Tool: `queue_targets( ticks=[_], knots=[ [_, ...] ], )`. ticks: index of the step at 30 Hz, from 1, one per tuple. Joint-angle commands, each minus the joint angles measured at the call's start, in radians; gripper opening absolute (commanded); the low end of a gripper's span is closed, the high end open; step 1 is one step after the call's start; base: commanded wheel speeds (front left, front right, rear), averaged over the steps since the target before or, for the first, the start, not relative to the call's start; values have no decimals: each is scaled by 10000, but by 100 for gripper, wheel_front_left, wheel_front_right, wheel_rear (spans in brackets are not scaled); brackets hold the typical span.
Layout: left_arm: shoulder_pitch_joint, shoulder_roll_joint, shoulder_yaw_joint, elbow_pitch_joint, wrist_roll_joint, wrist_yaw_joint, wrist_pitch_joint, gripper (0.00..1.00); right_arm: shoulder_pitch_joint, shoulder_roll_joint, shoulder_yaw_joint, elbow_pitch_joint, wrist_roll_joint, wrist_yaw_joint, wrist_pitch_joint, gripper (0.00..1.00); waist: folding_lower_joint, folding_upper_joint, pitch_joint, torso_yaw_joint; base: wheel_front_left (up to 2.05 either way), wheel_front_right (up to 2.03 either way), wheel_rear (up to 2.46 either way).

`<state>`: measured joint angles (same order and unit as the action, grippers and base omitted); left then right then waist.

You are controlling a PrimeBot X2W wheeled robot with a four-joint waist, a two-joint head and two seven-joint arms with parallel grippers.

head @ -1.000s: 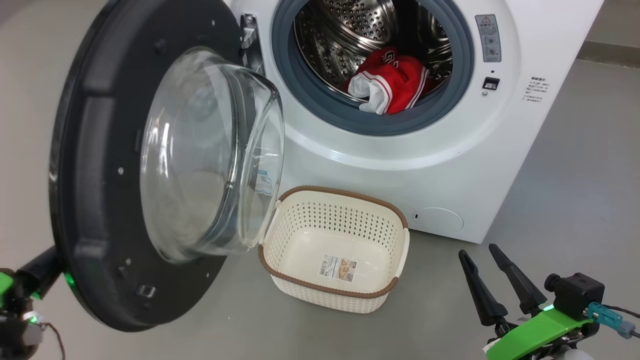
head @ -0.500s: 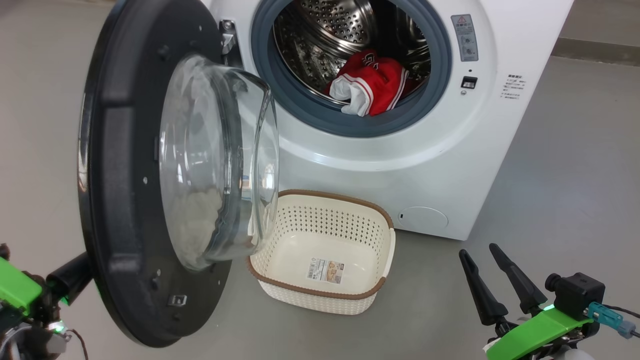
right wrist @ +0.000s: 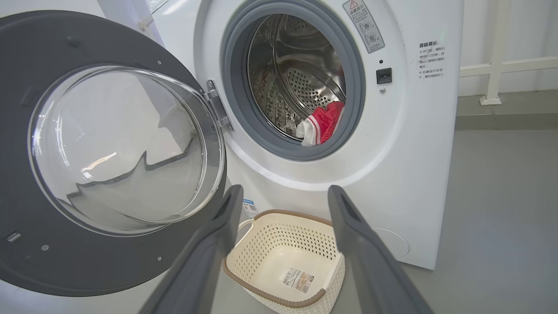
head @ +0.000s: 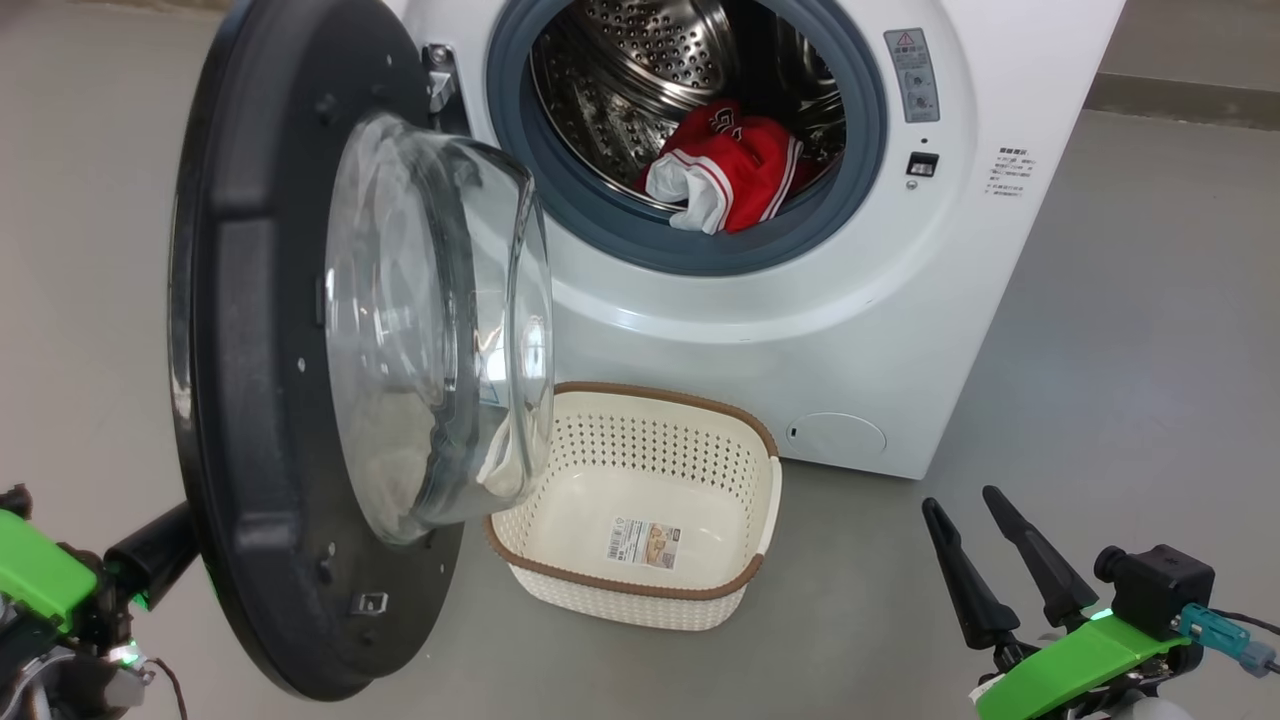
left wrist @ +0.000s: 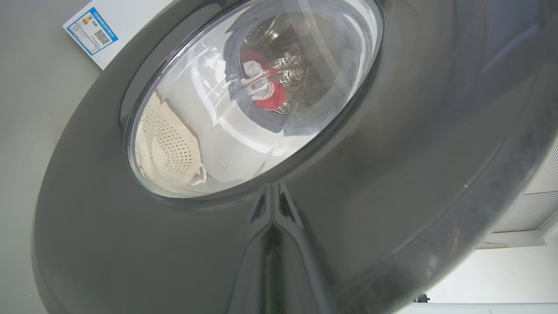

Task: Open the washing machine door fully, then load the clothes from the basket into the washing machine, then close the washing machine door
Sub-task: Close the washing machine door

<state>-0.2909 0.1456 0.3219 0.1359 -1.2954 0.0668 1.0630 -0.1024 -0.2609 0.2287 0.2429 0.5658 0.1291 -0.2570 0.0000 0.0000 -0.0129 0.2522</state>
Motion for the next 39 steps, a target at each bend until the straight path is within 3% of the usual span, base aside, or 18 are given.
queue_targets(
  ticks=[1, 11, 12, 13, 15, 17, 26, 39],
  knots=[
    [-149, 241, 254, -341, 39, -34, 1, 0, -13, -128, 142, -205, 28, 16, -48, 100, 0, 0, -4, 13, 0, 0, 0],
    [-381, 519, 403, -183, 621, -691, -882, 0, -2, -124, 110, -215, 13, 16, -48, 100, 0, 0, -22, 141, 0, 0, 0],
    [-398, 551, 397, -157, 683, -807, -963, 4, 2, -122, 107, -216, 12, 16, -48, 100, 0, 0, -21, 155, 0, 0, 0],
    [-408, 589, 397, -121, 771, -912, -1071, 30, 5, -119, 106, -215, 11, 16, -48, 100, 0, 0, -20, 167, 0, 0, 0],
    [-430, 627, 386, -41, 918, -1113, -1279, 50, 8, -110, 103, -215, 10, 16, -48, 100, 0, 0, -20, 187, 0, 0, 0],
    [-451, 641, 417, 3, 1065, -1273, -1559, 98, 11, -100, 100, -221, 5, 16, -48, 100, 0, 0, -14, 205, 0, 0, 0],
    [-212, 1184, 111, 41, 2313, -1885, -2994, 100, 17, -111, 86, -242, 3, 16, -48, 100, 0, 0, 14, 220, 0, 0, 0],
    [1083, 2112, -808, -656, 3433, -1972, -5600, 100, 100, -96, 16, -288, -40, 16, -48, 100, 0, 0, 11, 289, 0, 0, 0]
  ],
)
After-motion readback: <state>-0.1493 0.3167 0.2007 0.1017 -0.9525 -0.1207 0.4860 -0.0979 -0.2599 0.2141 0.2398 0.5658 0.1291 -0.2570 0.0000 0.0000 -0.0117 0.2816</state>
